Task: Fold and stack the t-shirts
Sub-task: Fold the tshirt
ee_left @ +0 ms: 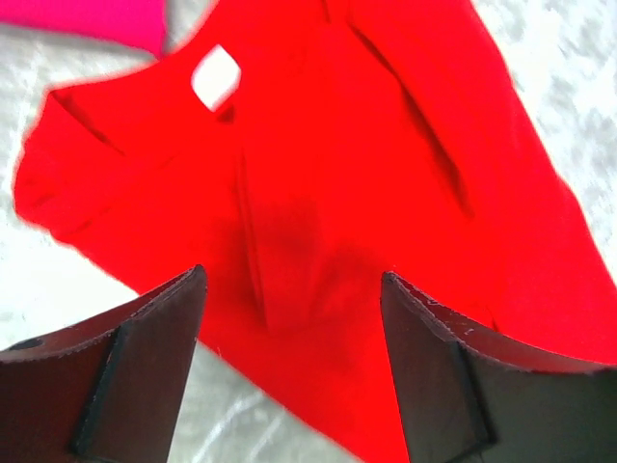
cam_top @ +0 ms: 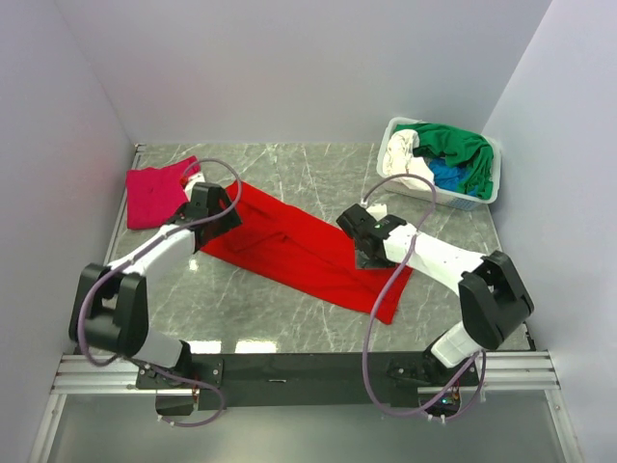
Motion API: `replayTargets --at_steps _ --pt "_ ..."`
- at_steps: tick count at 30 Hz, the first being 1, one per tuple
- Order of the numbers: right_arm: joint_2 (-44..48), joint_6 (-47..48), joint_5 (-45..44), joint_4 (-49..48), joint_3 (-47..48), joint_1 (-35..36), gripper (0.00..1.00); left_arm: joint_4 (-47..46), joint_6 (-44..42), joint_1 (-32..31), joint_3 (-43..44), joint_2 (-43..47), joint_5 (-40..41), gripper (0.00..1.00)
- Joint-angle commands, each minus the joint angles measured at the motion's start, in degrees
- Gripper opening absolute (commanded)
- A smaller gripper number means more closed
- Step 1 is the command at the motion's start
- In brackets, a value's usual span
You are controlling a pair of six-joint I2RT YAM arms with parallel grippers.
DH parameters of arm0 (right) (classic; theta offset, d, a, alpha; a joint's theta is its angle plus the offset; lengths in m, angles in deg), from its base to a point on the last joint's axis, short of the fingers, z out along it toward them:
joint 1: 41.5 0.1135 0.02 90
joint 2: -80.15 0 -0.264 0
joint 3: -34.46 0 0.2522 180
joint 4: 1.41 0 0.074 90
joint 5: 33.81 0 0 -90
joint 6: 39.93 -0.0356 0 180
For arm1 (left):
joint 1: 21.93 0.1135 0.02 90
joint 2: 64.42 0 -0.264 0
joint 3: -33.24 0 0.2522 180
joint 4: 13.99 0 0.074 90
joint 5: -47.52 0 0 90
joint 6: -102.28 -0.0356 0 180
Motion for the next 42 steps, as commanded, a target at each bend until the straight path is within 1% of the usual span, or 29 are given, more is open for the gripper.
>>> replayTargets --at_steps 1,3,4,6,8,13,14,21,26,30,34,35,36,37,39,40,42 --pt "-1.71 2.10 1.04 -6.26 2.69 -1.48 0.59 -5.61 -0.55 1.82 4.60 -3.24 -1.35 0.77" --pt "-2.60 2.89 1.82 -7.67 3.75 -2.79 0.59 -5.79 -0.73 2.17 6.79 -7.11 -0.38 0.75" --pt "-3.47 3.32 2.09 -7.94 4.27 -3.06 0.58 -5.87 -1.08 2.43 7.50 -9.73 -0.29 0.72" --pt "-4.18 3.50 2.44 -8.47 4.54 -3.68 0.58 -6.49 -1.34 2.96 9.17 -11.77 -0.20 0.70" --pt "-4.45 3.59 2.53 -9.25 4.10 -3.86 0.57 -7.45 -1.61 3.14 9.79 -14.05 1.11 0.65" --pt "-5.06 3.94 3.67 -10.75 2.78 -4.73 0.57 -7.19 -2.40 3.84 13.30 -18.81 3.22 0.60" --pt "-5.15 4.03 3.67 -11.01 2.52 -4.82 0.57 -7.28 -2.31 3.93 13.83 -19.94 3.92 0.58" --pt "-6.12 4.47 4.11 -11.63 1.73 -5.09 0.57 -7.63 -1.78 3.93 14.10 -21.71 6.21 0.57" --pt "-6.65 4.47 4.38 -12.07 1.38 -5.17 0.57 -7.63 -2.13 4.02 15.32 -23.29 6.30 0.57" --pt "-7.08 4.12 4.73 -12.42 1.11 -5.26 0.57 -7.46 -2.49 4.10 16.03 -24.52 6.83 0.50" --pt "-7.35 4.03 5.17 -13.03 0.41 -5.53 0.57 -7.63 -3.19 4.45 16.38 -25.66 7.18 0.45" --pt "-7.35 4.03 5.26 -13.30 0.06 -5.61 0.56 -7.37 -3.45 4.72 16.64 -26.01 7.44 0.35" --pt "-7.35 4.03 5.34 -13.30 -0.03 -5.61 0.57 -7.37 -3.54 4.72 16.65 -26.02 7.45 0.35" --pt "-7.26 4.03 5.43 -13.39 -0.20 -5.79 0.57 -7.37 -3.45 4.72 16.56 -26.02 7.53 0.29" --pt "-7.17 3.94 5.52 -13.56 -0.55 -5.96 0.57 -7.81 -3.63 4.89 16.21 -25.76 7.27 0.23" --pt "-7.17 3.86 5.61 -13.74 -0.64 -5.97 0.57 -7.63 -3.72 4.89 16.12 -25.49 7.36 0.14" --pt "-7.00 3.77 5.61 -13.83 -0.99 -6.14 0.57 -7.20 -3.63 4.89 15.94 -24.53 7.53 0.04"
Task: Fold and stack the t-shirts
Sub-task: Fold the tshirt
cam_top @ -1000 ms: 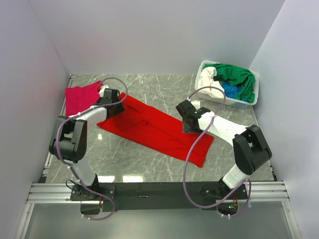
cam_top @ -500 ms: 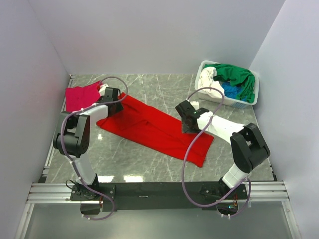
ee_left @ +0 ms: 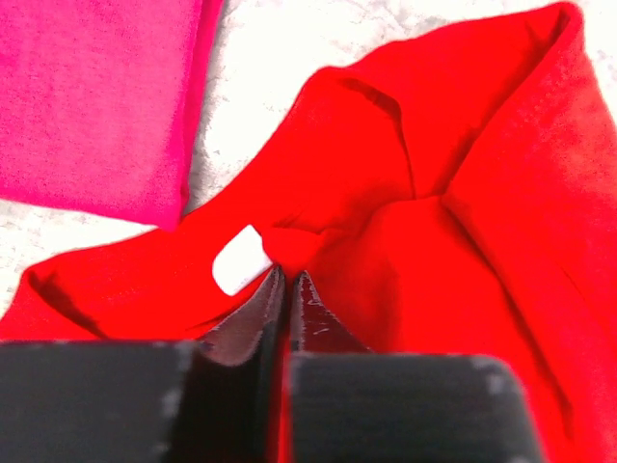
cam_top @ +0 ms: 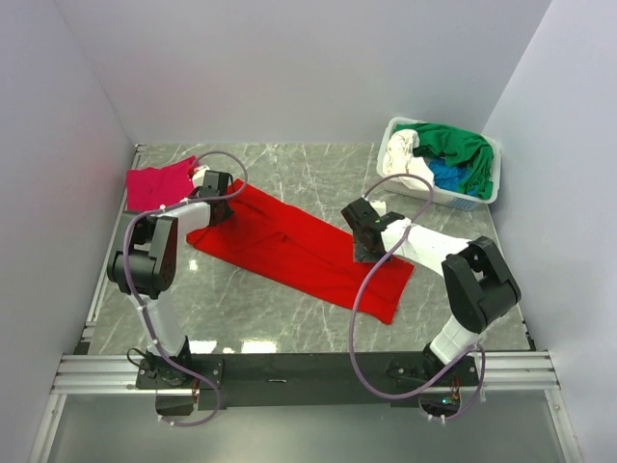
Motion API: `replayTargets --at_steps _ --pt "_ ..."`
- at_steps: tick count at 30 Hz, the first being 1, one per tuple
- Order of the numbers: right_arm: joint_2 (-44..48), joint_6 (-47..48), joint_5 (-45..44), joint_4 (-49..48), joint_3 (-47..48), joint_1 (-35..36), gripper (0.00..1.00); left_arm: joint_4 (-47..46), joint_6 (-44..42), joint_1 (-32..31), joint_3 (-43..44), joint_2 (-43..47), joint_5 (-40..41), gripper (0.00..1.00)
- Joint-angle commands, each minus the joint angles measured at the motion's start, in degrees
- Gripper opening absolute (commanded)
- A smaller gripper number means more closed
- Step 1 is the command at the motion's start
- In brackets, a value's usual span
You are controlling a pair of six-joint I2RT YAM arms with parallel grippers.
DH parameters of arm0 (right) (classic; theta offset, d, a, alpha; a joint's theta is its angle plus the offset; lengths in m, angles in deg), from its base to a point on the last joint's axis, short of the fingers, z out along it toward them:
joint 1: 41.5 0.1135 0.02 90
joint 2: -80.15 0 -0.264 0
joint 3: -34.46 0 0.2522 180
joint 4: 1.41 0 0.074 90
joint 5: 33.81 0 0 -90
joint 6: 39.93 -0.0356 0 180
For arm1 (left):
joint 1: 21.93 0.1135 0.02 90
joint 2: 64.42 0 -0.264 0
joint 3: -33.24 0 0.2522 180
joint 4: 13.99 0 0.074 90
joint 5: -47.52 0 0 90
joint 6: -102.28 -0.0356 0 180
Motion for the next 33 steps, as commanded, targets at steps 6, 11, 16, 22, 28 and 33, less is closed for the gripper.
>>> replayTargets --at_steps 6,11,16,22,28,33 --pt "0.22 -0.54 -0.23 -1.65 -0.63 -0.59 0.57 -0.28 -0.13 0.30 -0.59 6.20 2.01 0.00" --pt "0.39 -0.36 -0.32 -1.57 -0.80 -0.50 0.57 -0.11 0.84 0.30 -5.42 13.84 3.06 0.01" --pt "0.22 -0.19 0.04 -1.83 -0.98 -0.59 0.57 1.12 1.54 0.30 -8.85 17.89 2.80 0.01" --pt "0.92 0.16 0.39 -1.92 -1.42 -0.59 0.57 1.56 2.68 0.30 -13.24 20.36 3.41 0.01" --pt "1.71 0.69 0.39 -2.00 -1.77 -0.59 0.56 1.91 4.44 0.30 -16.14 23.34 3.59 0.01" --pt "2.24 1.04 1.44 -2.09 -0.81 0.37 0.55 2.09 4.97 0.30 -17.21 25.02 3.59 0.01"
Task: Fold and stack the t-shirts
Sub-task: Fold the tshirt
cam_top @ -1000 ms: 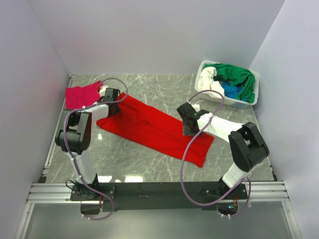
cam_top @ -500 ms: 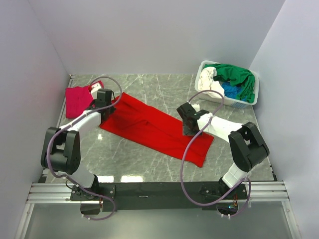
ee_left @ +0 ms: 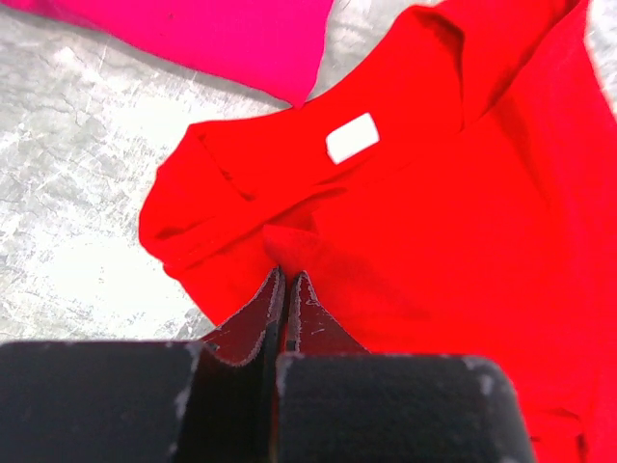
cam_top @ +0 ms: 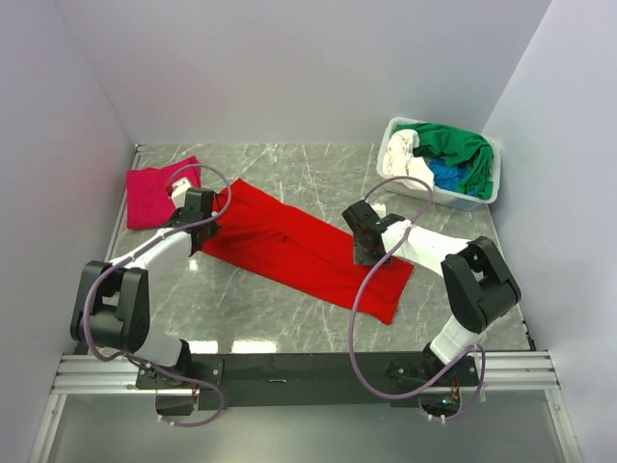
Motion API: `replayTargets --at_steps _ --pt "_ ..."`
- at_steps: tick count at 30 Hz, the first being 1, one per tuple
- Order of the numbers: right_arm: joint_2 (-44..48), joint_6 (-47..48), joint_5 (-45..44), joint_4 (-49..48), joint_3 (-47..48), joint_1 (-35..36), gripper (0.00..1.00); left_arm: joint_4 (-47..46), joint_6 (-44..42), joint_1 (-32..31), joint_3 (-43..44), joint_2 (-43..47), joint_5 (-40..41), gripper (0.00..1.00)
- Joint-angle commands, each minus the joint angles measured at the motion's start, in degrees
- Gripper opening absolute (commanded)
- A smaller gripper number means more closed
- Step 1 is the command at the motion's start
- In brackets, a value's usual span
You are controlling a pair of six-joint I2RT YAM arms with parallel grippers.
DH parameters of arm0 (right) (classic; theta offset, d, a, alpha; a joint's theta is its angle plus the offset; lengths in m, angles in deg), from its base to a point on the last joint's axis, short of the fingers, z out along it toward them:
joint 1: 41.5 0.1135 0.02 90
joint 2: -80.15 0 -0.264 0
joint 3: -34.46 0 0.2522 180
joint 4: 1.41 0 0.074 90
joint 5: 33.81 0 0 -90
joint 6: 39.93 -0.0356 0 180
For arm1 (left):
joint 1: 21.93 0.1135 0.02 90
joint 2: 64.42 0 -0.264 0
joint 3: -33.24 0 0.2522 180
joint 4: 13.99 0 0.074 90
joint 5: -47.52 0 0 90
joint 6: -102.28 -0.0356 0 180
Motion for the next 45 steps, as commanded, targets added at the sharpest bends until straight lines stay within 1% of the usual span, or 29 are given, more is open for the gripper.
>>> replayTargets --at_steps 1,8,12,14,15,16,18,19,20,23,24,26,27,29,30,33,36,41,45 --pt "2.41 0.58 0.09 -1.09 0.68 1.05 0.55 0.51 0.92 0.22 -0.20 2.26 1.69 0.01" --pt "1.71 0.50 0.44 -0.65 1.83 2.73 0.55 0.61 1.71 0.22 -2.13 3.23 0.81 0.01" --pt "1.18 0.41 0.35 -0.65 1.92 3.34 0.55 1.05 1.98 0.22 -2.40 3.93 1.77 0.01" --pt "1.18 0.41 0.35 -0.65 2.00 3.69 0.55 1.13 1.98 0.22 -2.40 4.11 2.13 0.17" --pt "1.18 0.41 0.35 -0.65 2.00 3.96 0.55 1.22 2.24 0.22 -2.57 4.37 2.74 0.33" --pt "1.18 0.41 0.44 -0.56 2.09 3.96 0.55 1.05 2.50 0.13 -2.92 4.90 3.18 0.42" --pt "1.36 0.41 0.26 -0.56 1.92 4.05 0.55 0.70 3.29 -0.92 -4.15 7.17 5.37 0.58" --pt "1.45 0.41 0.26 -0.65 1.83 4.13 0.55 0.70 3.56 -1.53 -4.42 8.06 6.25 0.67" --pt "1.53 0.50 0.26 -0.65 1.74 4.13 0.55 0.61 4.00 -3.46 -4.68 8.85 6.70 0.69" --pt "1.27 0.32 0.44 -0.91 1.48 4.31 0.55 0.78 4.70 -8.56 -4.95 10.09 7.49 0.65" --pt "1.18 0.23 0.53 -1.00 1.56 4.22 0.55 0.78 4.88 -9.53 -4.68 9.48 7.06 0.57" --pt "0.92 0.06 0.79 -1.26 1.48 4.22 0.55 -0.09 4.79 -11.20 -4.24 8.16 3.81 0.47" --pt "0.83 0.06 0.79 -1.26 1.48 4.40 0.55 -0.27 4.70 -11.82 -3.63 6.33 3.02 0.40" --pt "0.83 -0.03 0.79 -1.44 1.30 4.48 0.55 0.25 4.53 -13.49 -2.49 3.77 2.30 0.36" --pt "0.83 -0.03 0.70 -1.44 1.21 4.40 0.55 0.69 4.35 -14.02 -1.35 0.97 2.22 0.33" --pt "1.18 -0.03 0.27 -1.35 0.86 4.31 0.55 0.96 4.35 -15.25 0.06 -3.18 2.39 0.31" --pt "1.45 0.06 -0.09 -1.09 0.60 4.31 0.55 0.17 4.70 -15.34 0.50 -5.63 2.22 0.31" --pt "1.62 0.06 -0.18 -1.09 0.42 4.40 0.55 0.69 5.23 -15.69 1.56 -6.88 4.50 0.32" --pt "0.92 0.15 -0.09 -1.17 0.77 4.48 0.55 1.05 5.49 -15.87 1.21 -5.83 6.08 0.33"
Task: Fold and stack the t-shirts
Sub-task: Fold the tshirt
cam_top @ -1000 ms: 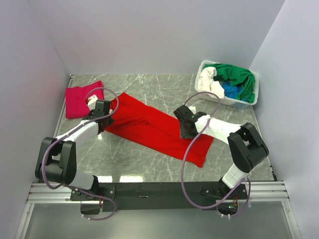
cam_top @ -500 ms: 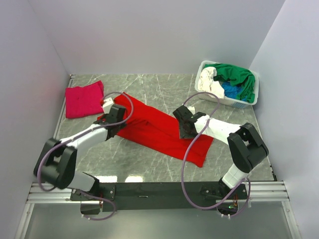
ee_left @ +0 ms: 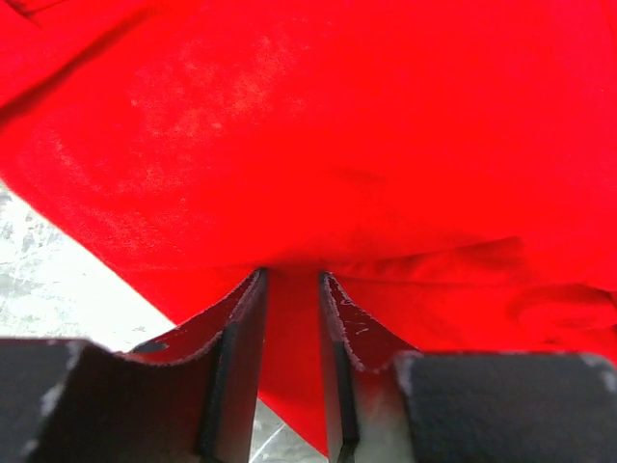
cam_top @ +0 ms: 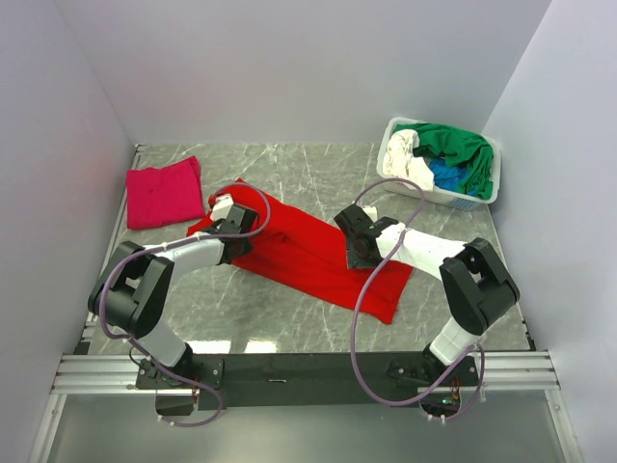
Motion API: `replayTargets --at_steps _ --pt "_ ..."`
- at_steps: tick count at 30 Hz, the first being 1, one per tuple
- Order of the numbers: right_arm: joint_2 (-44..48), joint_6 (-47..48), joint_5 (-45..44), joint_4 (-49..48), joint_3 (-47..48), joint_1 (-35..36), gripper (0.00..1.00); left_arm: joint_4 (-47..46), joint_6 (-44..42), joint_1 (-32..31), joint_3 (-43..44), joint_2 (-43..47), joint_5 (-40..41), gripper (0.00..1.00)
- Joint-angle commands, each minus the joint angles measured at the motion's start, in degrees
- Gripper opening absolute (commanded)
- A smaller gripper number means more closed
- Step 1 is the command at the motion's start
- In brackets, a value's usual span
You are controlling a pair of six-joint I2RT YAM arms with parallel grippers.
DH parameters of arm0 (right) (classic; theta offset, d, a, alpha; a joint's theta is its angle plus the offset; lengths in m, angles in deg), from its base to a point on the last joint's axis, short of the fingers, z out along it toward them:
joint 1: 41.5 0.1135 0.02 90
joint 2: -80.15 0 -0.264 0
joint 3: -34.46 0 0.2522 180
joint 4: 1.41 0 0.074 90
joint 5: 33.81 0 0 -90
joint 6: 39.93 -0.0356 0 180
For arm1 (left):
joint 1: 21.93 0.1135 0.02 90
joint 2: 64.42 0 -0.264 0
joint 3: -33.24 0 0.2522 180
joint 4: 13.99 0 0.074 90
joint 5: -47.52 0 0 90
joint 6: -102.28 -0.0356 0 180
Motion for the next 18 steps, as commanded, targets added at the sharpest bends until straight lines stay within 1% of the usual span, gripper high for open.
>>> replayTargets --at_steps 1,3,5,11,14,17,18 --pt "0.35 0.23 -1.07 -1.22 0.49 0.49 0.55 -0.29 0.93 -0.41 1.71 1.26 3.22 0.34" --pt "0.09 0.23 -0.89 -1.31 0.75 0.48 0.55 -0.20 0.66 -0.33 2.14 0.65 3.75 0.38" --pt "-0.18 0.41 -0.89 -1.40 0.93 0.57 0.55 0.76 0.49 -0.33 2.76 0.03 4.10 0.41" --pt "-0.70 0.50 -0.81 -1.66 0.58 0.49 0.55 0.51 0.66 -0.41 2.06 1.70 4.89 0.43" --pt "-1.49 0.58 -0.54 -1.83 0.93 0.48 0.55 0.77 0.23 -0.41 2.85 0.57 4.81 0.43" --pt "-1.59 0.58 -0.45 -2.01 0.75 0.48 0.55 0.86 0.40 -0.41 3.03 -0.67 4.72 0.38" --pt "-1.50 0.58 -0.46 -2.01 0.58 0.48 0.55 0.60 0.31 -0.41 2.77 -0.76 4.63 0.34"
